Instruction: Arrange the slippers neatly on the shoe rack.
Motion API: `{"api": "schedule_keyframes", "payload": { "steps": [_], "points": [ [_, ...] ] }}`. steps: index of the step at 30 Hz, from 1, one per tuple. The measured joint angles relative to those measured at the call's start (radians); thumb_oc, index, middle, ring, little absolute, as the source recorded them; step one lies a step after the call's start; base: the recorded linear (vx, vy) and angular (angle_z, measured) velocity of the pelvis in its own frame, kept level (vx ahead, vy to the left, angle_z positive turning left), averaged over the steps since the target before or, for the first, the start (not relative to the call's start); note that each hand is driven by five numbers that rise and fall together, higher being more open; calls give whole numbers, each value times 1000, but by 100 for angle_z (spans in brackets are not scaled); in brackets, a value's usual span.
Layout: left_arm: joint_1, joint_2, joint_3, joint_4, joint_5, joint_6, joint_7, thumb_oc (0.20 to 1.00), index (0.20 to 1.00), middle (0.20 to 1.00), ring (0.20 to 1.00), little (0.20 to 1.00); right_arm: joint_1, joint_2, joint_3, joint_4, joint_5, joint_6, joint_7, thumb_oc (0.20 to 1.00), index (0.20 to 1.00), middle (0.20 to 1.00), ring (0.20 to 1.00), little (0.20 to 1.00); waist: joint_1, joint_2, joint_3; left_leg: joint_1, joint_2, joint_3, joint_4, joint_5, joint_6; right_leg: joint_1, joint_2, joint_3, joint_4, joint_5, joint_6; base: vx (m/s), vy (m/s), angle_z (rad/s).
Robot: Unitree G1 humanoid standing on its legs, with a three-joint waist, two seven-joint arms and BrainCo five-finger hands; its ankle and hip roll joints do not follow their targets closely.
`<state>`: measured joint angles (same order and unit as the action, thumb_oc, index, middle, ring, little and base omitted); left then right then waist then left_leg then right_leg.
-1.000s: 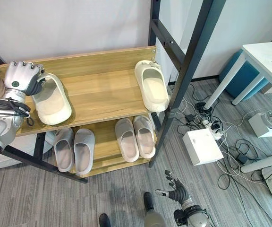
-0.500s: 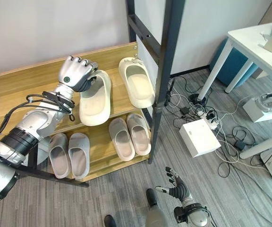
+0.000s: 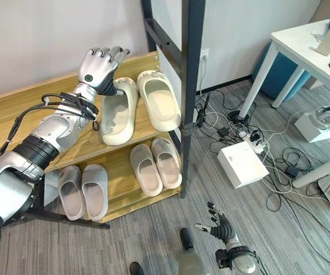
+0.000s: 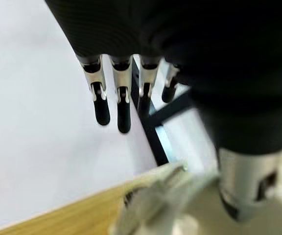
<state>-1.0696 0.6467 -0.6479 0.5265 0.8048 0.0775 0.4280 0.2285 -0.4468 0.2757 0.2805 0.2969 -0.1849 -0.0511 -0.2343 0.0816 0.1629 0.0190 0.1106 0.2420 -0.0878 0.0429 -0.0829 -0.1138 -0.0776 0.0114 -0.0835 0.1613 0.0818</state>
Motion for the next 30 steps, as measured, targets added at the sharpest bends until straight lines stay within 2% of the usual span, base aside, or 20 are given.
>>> {"api": "schedule_keyframes", "payload": {
  "steps": [1,2,8,9,10,11,13,15,17,21,24,26,30],
  "points": [
    [3,-3,4,-6,0,0,-1,1000,1000,1000,1000,1000,-5,0,-1,-2,0,-1,0,1000,1000,1000,1000,1000,3,-2,-1,-1,1,-11,0,0,0,8,-1,-11,-1,-8,8,-21,2,26],
    [24,-4,25,-38,0,0,-6,1000,1000,1000,1000,1000,-11,3,-1,-2,1,1,0,1000,1000,1000,1000,1000,23,-4,-7,0,1,-17,0,0,0,11,-1,-17,0,-10,6,-15,4,19],
    [167,-4,110,-172,-4,-5,-17,1000,1000,1000,1000,1000,-10,30,15,7,0,21,2,1000,1000,1000,1000,1000,58,-27,-30,-5,4,-51,0,3,4,26,-2,-43,-3,-16,0,-12,6,16],
    [225,-4,154,-224,-22,-6,-24,1000,1000,1000,1000,1000,-15,40,20,10,0,24,1,1000,1000,1000,1000,1000,68,-30,-34,-5,3,-53,0,8,-2,26,-3,-49,1,-15,-1,-19,9,15],
    [338,-23,246,-337,-52,-24,-29,1000,1000,1000,1000,1000,-14,57,22,15,-1,27,-1,1000,1000,1000,1000,1000,67,-33,-37,-5,3,-64,1,8,-2,31,-4,-62,1,-10,-8,-16,17,25],
    [447,-91,308,-401,-146,-56,-35,1000,1000,1000,1000,1000,-16,71,22,30,-2,46,-6,1000,1000,1000,1000,1000,86,-37,-42,-2,3,-77,6,10,-2,42,-3,-72,1,-12,-8,-11,22,26],
    [561,-181,351,-420,-312,-97,-48,1000,1000,1000,1000,1000,-31,95,22,33,-3,62,-13,1000,1000,1000,1000,1000,111,-41,-48,-2,2,-80,7,10,-2,43,-7,-72,0,-13,-7,2,24,14],
    [682,-269,353,-420,-601,-129,-106,1000,1000,1000,1000,1000,-72,116,28,37,-6,81,-14,1000,1000,1000,1000,1000,116,-42,-48,-1,-5,-98,7,12,2,54,-16,-90,0,-17,-3,6,20,22],
    [727,-302,306,-415,-883,-160,-153,1000,1000,1000,1000,1000,-128,117,28,45,-6,100,-21,1000,1000,1000,1000,1000,127,-45,-50,0,-13,-99,7,12,6,57,-21,-93,-5,-22,3,5,14,11],
    [719,-276,232,-431,-1203,-176,-221,1000,1000,1000,1000,1000,-231,101,42,109,0,140,-39,1000,1000,1000,1000,1000,134,-31,-73,0,-19,-99,2,9,15,58,-31,-94,-5,-28,14,0,0,0],
    [708,-274,191,-438,-1345,-163,-282,1000,1000,1000,1000,1000,-265,87,70,114,9,152,-47,1000,1000,1000,1000,1000,140,-17,-87,0,-20,-102,1,6,20,59,-32,-95,-5,-29,15,11,-1,2],
    [679,-304,165,-433,-1444,-144,-300,1000,1000,1000,1000,1000,-273,85,107,119,29,174,-51,1000,1000,1000,1000,1000,140,-15,-90,1,-20,-102,7,8,20,59,-32,-95,-5,-28,16,0,0,0],
    [637,-349,126,-409,-1506,-128,-301,1000,1000,1000,1000,1000,-276,96,111,148,41,194,-60,1000,1000,1000,1000,1000,137,-15,-92,2,-22,-101,7,11,16,59,-33,-93,-5,-28,16,0,0,0]
  ]
}}
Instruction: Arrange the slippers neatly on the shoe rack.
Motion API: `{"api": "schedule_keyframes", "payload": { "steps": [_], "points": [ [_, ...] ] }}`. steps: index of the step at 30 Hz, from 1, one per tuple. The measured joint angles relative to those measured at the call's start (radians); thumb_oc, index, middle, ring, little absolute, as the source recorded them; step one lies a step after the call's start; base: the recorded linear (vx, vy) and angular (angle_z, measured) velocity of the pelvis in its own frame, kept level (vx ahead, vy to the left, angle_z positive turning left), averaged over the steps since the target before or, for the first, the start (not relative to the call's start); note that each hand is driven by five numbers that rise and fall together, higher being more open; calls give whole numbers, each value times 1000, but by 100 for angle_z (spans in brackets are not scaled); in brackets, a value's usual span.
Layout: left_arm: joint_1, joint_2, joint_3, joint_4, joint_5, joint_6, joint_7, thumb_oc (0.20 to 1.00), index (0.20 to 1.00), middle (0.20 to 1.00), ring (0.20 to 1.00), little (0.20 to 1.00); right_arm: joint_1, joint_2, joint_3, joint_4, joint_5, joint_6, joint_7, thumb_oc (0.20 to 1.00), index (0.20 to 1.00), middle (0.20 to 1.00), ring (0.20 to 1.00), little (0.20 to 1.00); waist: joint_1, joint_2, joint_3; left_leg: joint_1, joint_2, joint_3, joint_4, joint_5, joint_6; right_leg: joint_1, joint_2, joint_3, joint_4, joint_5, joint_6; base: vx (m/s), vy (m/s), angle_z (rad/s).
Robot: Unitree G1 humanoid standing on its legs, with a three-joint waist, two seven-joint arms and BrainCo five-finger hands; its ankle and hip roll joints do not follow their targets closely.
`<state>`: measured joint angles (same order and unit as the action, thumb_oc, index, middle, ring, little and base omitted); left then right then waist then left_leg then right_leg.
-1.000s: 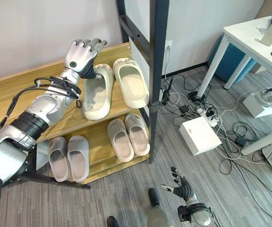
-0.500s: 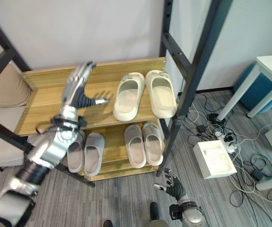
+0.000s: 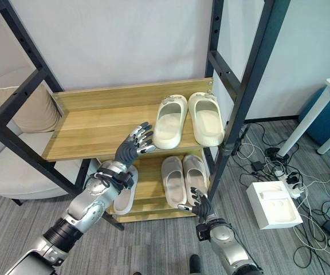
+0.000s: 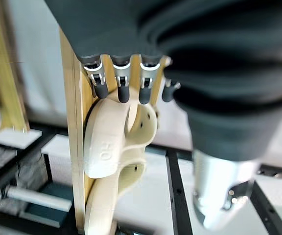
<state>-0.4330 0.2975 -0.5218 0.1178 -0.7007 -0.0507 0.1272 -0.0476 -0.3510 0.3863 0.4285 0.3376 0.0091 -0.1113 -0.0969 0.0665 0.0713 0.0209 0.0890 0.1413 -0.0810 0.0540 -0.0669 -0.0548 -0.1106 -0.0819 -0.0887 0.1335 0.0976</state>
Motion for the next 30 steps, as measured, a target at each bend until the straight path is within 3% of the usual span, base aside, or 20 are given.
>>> {"api": "schedule_keyframes", "payload": {
  "steps": [5,8,10,16,18,20,23,24,26,28,30],
  "points": [
    [-74,-70,-24,101,-27,-7,55,1000,1000,1000,1000,1000,-48,37,36,50,19,4,-39,1000,1000,1000,1000,1000,-5,-1,-3,5,-2,5,0,0,0,-1,-1,5,0,1,1,6,-12,-1],
    [-135,-51,-18,170,-19,-1,82,1000,1000,1000,1000,1000,-63,60,37,78,21,4,-49,1000,1000,1000,1000,1000,-9,-3,-4,10,-6,12,0,-3,6,-2,-4,12,0,2,3,-1,-28,-6],
    [-129,-30,-13,146,20,-1,102,1000,1000,1000,1000,1000,-41,59,29,72,34,-6,-53,1000,1000,1000,1000,1000,-9,-4,-5,10,-5,14,0,-2,5,0,-4,16,0,4,4,0,-15,-8],
    [-27,-97,112,28,104,-37,182,1000,1000,1000,1000,1000,13,56,28,73,37,-16,-77,1000,1000,1000,1000,1000,-18,-10,-5,10,-2,10,0,1,1,5,-1,7,0,11,-8,0,-5,1],
    [44,-95,160,-102,172,-79,211,1000,1000,1000,1000,1000,18,56,24,72,37,-50,-86,1000,1000,1000,1000,1000,-25,-16,-4,13,0,5,0,0,1,10,-1,1,0,9,-8,-6,5,11],
    [62,-71,176,-146,180,-109,210,1000,1000,1000,1000,1000,19,44,23,72,40,-61,-81,1000,1000,1000,1000,1000,4,-20,-6,17,0,-4,0,1,1,18,-1,-4,0,3,-4,-4,6,10],
    [128,23,186,-283,149,-144,134,1000,1000,1000,1000,1000,26,36,-15,76,58,-75,-69,1000,1000,1000,1000,1000,25,-25,-6,14,-1,-17,0,-3,6,24,-3,-11,0,-4,3,-1,23,15],
    [219,86,167,-433,63,-158,-6,1000,1000,1000,1000,1000,26,36,-20,111,59,-88,-39,1000,1000,1000,1000,1000,32,-28,-7,17,0,-25,-5,-3,6,34,-3,-27,0,-8,3,8,33,21],
    [250,141,110,-501,32,-149,-134,1000,1000,1000,1000,1000,16,40,-24,167,59,-88,-17,1000,1000,1000,1000,1000,62,-28,-8,19,0,-29,-6,-3,6,37,-3,-28,0,-9,2,8,13,10],
    [242,243,24,-550,36,-140,-226,1000,1000,1000,1000,1000,2,51,-25,212,58,-87,-1,1000,1000,1000,1000,1000,75,-30,-9,17,0,-34,-5,-3,7,38,-3,-29,0,-9,2,-1,15,4],
    [241,267,1,-545,57,-131,-286,1000,1000,1000,1000,1000,-1,67,-21,216,56,-89,16,1000,1000,1000,1000,1000,81,-28,-10,17,0,-37,-6,-3,7,40,-3,-31,0,-9,2,1,15,5]
  ]
}}
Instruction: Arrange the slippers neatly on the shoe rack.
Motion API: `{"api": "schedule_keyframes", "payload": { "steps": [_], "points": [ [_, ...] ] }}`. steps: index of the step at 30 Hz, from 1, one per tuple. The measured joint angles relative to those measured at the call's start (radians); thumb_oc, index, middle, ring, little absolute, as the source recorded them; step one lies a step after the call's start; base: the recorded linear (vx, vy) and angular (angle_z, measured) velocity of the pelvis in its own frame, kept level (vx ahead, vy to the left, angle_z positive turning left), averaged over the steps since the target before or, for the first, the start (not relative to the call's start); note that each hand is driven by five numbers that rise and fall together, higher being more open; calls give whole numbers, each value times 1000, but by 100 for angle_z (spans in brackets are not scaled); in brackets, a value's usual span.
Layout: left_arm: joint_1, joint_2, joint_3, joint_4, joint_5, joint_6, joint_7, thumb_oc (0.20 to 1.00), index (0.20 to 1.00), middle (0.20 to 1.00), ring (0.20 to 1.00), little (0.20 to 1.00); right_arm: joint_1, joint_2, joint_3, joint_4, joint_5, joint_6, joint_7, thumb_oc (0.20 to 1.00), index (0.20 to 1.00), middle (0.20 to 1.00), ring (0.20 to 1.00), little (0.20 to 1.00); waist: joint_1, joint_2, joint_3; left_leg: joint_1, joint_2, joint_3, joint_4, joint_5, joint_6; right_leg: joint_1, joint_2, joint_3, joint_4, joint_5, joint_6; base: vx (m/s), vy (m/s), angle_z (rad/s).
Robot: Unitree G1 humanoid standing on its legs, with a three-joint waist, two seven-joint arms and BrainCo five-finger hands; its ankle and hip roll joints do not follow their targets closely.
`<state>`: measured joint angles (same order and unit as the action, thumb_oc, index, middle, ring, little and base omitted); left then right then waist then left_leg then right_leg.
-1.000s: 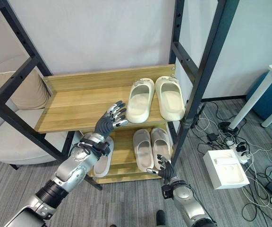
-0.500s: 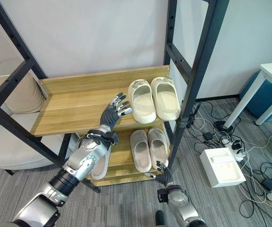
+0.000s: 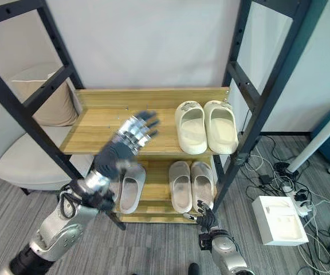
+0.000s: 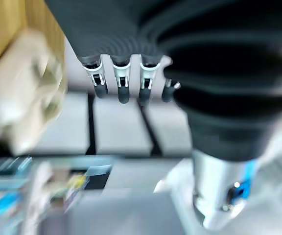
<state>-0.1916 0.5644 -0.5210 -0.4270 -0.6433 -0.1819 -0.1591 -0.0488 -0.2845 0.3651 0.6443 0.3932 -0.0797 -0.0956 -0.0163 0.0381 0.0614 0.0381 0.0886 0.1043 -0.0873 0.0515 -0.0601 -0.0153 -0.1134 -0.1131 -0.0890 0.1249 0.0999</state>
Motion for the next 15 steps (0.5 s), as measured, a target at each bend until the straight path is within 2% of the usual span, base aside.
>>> {"api": "schedule_keyframes", "payload": {
  "steps": [4,6,7,8,9,10,11,12,13,15],
  "points": [
    [5,33,-125,132,124,23,-97,1000,1000,1000,1000,1000,-6,35,32,8,-24,-2,29,1000,1000,1000,1000,1000,-7,-1,0,-3,-2,-6,1,2,-2,-3,1,-3,1,1,0,-22,33,4],
    [50,23,-133,204,171,23,-102,1000,1000,1000,1000,1000,49,-73,152,-201,-166,-48,-3,1000,1000,1000,1000,1000,2,8,-3,-12,-5,-4,2,3,2,-12,-5,-2,0,1,-1,-5,37,-9],
    [55,50,-146,219,231,40,-107,1000,1000,1000,1000,1000,21,-78,107,-263,-217,-57,18,1000,1000,1000,1000,1000,-33,1,-2,-22,-5,15,6,5,-2,-36,0,10,7,8,0,12,26,-7],
    [117,57,-101,239,273,17,-115,1000,1000,1000,1000,1000,57,26,-65,-246,-182,-94,41,1000,1000,1000,1000,1000,-55,-3,-2,-9,-2,18,6,12,-14,-24,0,9,5,11,-9,-13,10,-25],
    [151,53,-88,282,291,14,-111,1000,1000,1000,1000,1000,82,31,-94,-217,-157,-87,50,1000,1000,1000,1000,1000,-52,-10,-5,8,-2,23,6,5,-13,-11,2,15,4,6,-7,-3,-10,-12],
    [190,53,-92,341,355,25,-105,1000,1000,1000,1000,1000,122,-35,-60,-183,-154,-37,71,1000,1000,1000,1000,1000,-55,-8,-11,14,-1,18,0,-4,-11,4,2,8,4,-4,3,0,-5,-12],
    [215,45,-86,372,381,27,-100,1000,1000,1000,1000,1000,163,-71,-61,-182,-153,-17,79,1000,1000,1000,1000,1000,-57,-9,-10,15,-3,16,0,-7,-9,6,1,6,2,-8,7,9,-5,5],
    [278,16,-64,436,394,19,-96,1000,1000,1000,1000,1000,198,-94,-60,-184,-138,-4,80,1000,1000,1000,1000,1000,-59,-12,-8,14,-4,18,0,-8,-9,2,-1,8,1,-9,8,0,0,0],
    [330,-82,-3,645,403,33,-74,1000,1000,1000,1000,1000,237,-101,-64,-181,-122,0,79,1000,1000,1000,1000,1000,-63,-15,-8,15,-3,18,1,-7,-9,3,-1,9,1,-10,7,0,0,0],
    [380,-191,42,823,360,90,-30,1000,1000,1000,1000,1000,246,-76,-47,-180,-115,1,78,1000,1000,1000,1000,1000,-62,-23,-7,13,0,16,0,-8,-9,2,0,6,1,-16,1,0,0,0]
  ]
}}
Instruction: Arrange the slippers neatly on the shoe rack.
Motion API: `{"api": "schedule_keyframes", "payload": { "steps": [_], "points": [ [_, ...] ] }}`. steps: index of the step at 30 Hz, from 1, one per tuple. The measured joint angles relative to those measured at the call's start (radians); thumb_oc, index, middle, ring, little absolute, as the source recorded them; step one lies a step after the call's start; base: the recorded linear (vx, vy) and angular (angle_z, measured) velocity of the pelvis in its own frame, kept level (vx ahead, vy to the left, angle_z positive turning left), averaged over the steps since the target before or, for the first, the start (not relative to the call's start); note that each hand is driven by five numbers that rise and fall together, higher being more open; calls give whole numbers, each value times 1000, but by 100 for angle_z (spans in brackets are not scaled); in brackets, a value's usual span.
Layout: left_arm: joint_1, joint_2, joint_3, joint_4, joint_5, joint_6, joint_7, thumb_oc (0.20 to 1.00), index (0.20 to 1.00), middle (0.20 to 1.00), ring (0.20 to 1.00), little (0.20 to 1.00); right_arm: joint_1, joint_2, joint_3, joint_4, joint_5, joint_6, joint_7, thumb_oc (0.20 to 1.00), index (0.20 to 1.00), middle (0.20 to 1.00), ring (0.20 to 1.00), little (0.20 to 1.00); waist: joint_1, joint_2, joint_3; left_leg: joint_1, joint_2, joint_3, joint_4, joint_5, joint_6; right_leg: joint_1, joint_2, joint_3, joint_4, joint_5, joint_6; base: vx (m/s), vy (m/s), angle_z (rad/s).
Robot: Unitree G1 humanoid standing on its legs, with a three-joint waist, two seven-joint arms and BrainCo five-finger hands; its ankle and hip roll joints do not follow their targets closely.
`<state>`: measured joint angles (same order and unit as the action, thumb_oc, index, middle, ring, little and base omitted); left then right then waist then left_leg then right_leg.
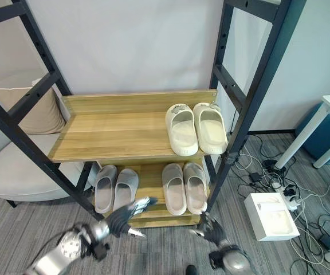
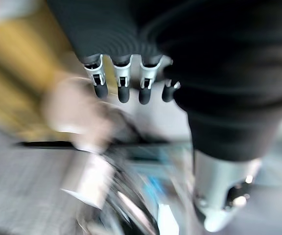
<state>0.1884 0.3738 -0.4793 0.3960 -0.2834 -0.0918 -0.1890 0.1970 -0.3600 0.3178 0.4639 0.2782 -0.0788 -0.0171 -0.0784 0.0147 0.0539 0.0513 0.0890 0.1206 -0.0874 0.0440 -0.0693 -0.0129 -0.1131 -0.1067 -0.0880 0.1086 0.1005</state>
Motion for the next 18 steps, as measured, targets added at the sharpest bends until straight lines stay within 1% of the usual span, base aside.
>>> {"api": "schedule_keyframes", "payload": {
  "steps": [1,2,4,5,6,7,9,12,14,18],
  "points": [
    [10,-81,86,116,-50,14,27,1000,1000,1000,1000,1000,0,23,-11,0,1,0,-2,1000,1000,1000,1000,1000,1,-2,1,2,1,0,2,0,0,2,1,1,-1,-2,-3,-3,-12,5],
    [6,-118,102,184,-83,38,62,1000,1000,1000,1000,1000,0,43,-14,0,2,0,-5,1000,1000,1000,1000,1000,2,-4,3,1,1,-3,3,0,0,3,1,0,0,-2,-4,-1,-5,6],
    [10,-122,95,194,-106,54,92,1000,1000,1000,1000,1000,-7,63,-16,0,7,0,-6,1000,1000,1000,1000,1000,12,-5,4,0,1,-6,1,0,1,0,1,-2,0,-3,-5,-1,-5,11],
    [13,-126,106,193,-137,51,112,1000,1000,1000,1000,1000,-10,69,-16,0,9,-1,-13,1000,1000,1000,1000,1000,17,-3,3,1,1,-6,0,-7,11,1,0,-3,0,-5,-7,-3,-6,4],
    [11,-157,168,217,-176,48,136,1000,1000,1000,1000,1000,-24,72,-17,0,17,-2,-25,1000,1000,1000,1000,1000,17,0,2,3,0,-5,0,-7,11,3,-1,-2,-1,-6,-9,0,0,0],
    [2,-166,194,229,-193,47,158,1000,1000,1000,1000,1000,-27,72,-21,0,18,-2,-29,1000,1000,1000,1000,1000,17,1,2,3,0,-7,0,-7,12,8,-2,-2,0,-6,-9,0,0,0],
    [-8,-157,213,216,-217,37,196,1000,1000,1000,1000,1000,-25,67,-25,0,19,-2,-53,1000,1000,1000,1000,1000,15,5,2,2,1,-8,0,-6,13,9,-1,-2,0,-5,-9,0,0,0],
    [-12,-161,244,205,-217,36,220,1000,1000,1000,1000,1000,-23,67,-35,0,19,-2,-69,1000,1000,1000,1000,1000,10,10,1,3,1,-8,0,-6,13,10,0,-3,-1,-2,-4,0,0,0],
    [-30,-150,248,193,-215,28,233,1000,1000,1000,1000,1000,-24,66,-57,1,19,-2,-77,1000,1000,1000,1000,1000,11,11,1,4,2,-8,0,-6,13,10,1,-3,-1,-2,-3,0,0,0],
    [-42,-144,248,188,-196,14,247,1000,1000,1000,1000,1000,-27,66,-61,3,19,-3,-91,1000,1000,1000,1000,1000,11,11,2,5,3,-6,0,-6,13,10,2,-2,-1,0,0,0,0,0]
  ]
}}
